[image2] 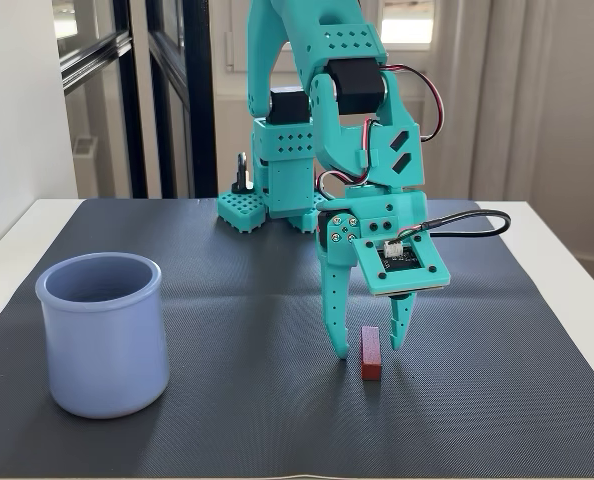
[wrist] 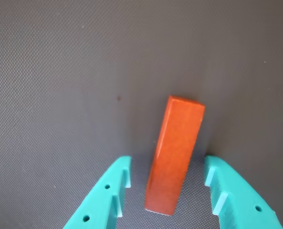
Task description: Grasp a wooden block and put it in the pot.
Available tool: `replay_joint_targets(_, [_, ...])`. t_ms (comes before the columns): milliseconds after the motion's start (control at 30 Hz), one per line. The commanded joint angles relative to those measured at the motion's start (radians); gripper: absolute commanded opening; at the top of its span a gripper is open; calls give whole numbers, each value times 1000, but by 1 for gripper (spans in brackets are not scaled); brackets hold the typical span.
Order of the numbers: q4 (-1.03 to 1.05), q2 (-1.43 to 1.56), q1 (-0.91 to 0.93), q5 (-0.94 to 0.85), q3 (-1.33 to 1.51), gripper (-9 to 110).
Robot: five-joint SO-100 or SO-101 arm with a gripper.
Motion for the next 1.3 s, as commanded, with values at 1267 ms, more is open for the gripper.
replay_joint_targets(1267, [3,477,304,-120,67,2])
